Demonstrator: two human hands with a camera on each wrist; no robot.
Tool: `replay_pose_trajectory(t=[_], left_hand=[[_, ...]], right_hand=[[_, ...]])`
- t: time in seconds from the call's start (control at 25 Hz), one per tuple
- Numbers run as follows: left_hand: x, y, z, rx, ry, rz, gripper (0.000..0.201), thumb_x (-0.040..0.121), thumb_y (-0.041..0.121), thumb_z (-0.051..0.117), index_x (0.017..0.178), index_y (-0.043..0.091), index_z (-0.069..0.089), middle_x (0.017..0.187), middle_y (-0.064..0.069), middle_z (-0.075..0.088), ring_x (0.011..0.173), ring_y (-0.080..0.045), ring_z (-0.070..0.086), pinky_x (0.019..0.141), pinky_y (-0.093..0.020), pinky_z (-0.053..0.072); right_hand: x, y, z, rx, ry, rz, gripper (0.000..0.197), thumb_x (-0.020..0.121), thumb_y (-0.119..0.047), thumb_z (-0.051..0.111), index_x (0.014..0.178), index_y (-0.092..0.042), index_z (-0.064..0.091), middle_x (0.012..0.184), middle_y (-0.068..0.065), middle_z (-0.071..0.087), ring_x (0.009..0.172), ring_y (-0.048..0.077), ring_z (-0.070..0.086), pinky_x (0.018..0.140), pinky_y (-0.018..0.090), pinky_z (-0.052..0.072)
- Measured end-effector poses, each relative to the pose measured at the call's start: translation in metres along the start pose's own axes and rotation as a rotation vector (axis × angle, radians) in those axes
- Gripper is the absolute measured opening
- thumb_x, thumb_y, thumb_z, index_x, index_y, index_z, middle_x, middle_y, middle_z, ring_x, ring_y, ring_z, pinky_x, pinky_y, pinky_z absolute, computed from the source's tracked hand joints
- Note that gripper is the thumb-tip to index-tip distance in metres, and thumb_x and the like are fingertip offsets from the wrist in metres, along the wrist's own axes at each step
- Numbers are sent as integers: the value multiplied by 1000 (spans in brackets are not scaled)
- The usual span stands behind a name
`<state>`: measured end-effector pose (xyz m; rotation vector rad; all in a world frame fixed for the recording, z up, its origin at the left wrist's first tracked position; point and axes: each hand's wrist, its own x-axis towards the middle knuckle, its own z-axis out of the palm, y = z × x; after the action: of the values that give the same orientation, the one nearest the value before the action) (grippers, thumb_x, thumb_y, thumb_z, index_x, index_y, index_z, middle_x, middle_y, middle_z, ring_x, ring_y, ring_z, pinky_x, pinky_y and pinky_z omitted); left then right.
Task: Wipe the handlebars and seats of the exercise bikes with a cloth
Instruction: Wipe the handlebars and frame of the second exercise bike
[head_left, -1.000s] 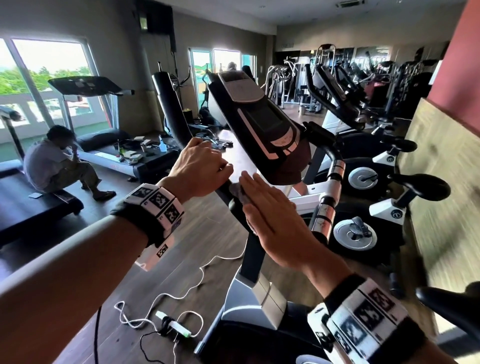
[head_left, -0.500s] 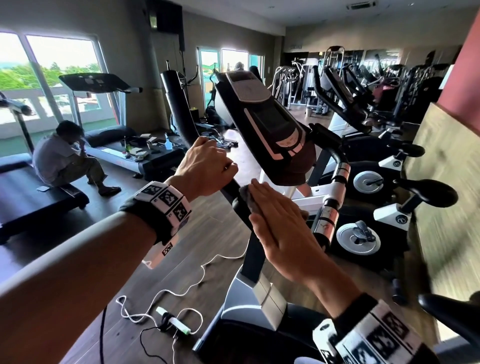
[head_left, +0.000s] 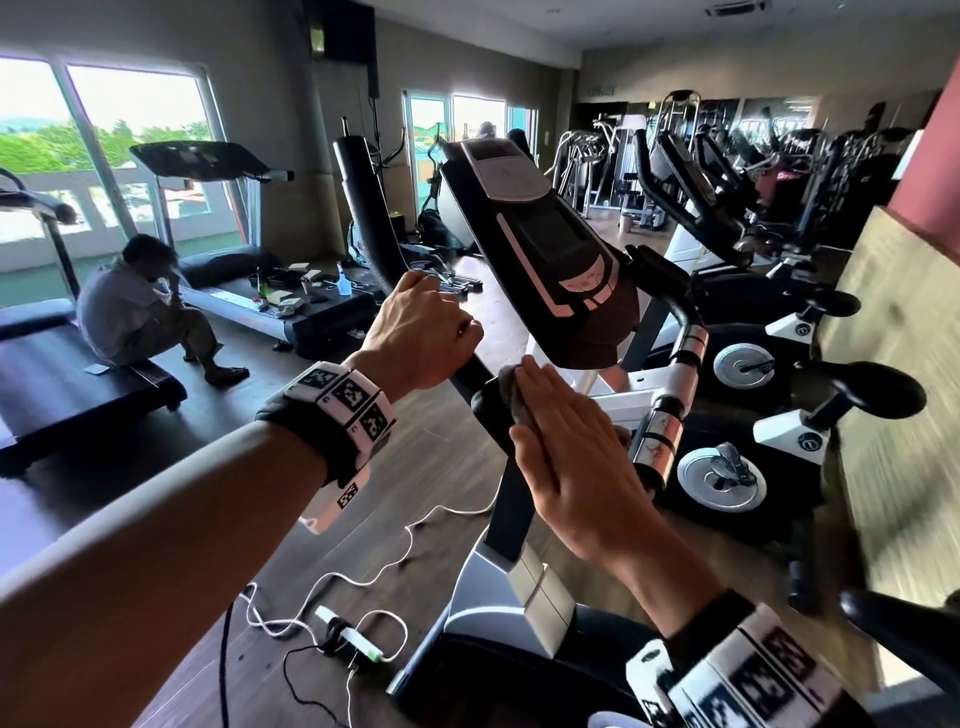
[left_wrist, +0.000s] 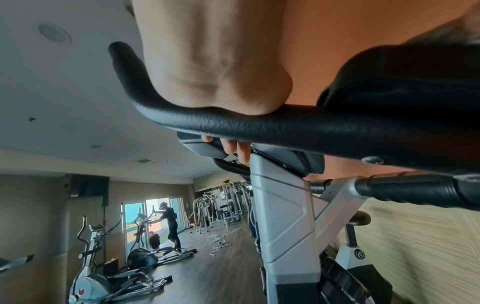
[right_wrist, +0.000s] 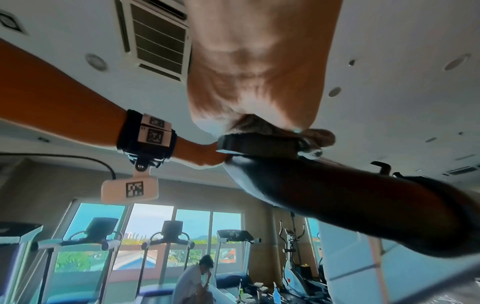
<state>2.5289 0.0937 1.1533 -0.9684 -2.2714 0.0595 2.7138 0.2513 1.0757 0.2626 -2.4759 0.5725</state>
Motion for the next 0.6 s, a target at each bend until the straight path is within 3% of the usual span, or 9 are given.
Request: replay_pose_trajectory(t=[0.12, 0.24, 0.36, 0.6], left_hand=[[-1, 0, 0, -18, 36, 8, 60, 94, 42, 22, 66, 18, 70, 76, 2, 68, 85, -21, 54, 98, -39, 35], [-3, -1, 0, -48, 34, 30, 57, 95, 42, 24, 66, 19, 67, 76, 1, 67, 87, -23, 53, 98, -40, 35], [-4, 0, -1, -48, 41, 27, 56, 95, 41, 24, 67, 18, 66, 77, -1, 66, 87, -23, 53, 96, -40, 35], [-6, -3, -3, -81, 36, 76, 49, 97, 41, 33, 78, 18, 72, 83, -2, 69, 93, -27, 57, 101, -43, 38]], right_hand=[[32, -25, 7, -53, -45, 79, 76, 100, -55, 11, 162, -12, 20, 170, 7, 15, 158, 18, 10, 128, 38, 10], [23, -33, 14, -192, 99, -50, 63, 106, -38, 30, 157, -2, 29, 163, 23, 30, 151, 33, 31, 124, 46, 28], [-9, -20, 16, -295, 112, -164, 58, 103, -24, 44, 155, 0, 34, 159, 27, 35, 149, 37, 34, 119, 48, 35], [42, -47, 27, -391, 99, -46, 63, 99, -22, 60, 152, 2, 38, 154, 30, 40, 145, 43, 39, 118, 51, 37]])
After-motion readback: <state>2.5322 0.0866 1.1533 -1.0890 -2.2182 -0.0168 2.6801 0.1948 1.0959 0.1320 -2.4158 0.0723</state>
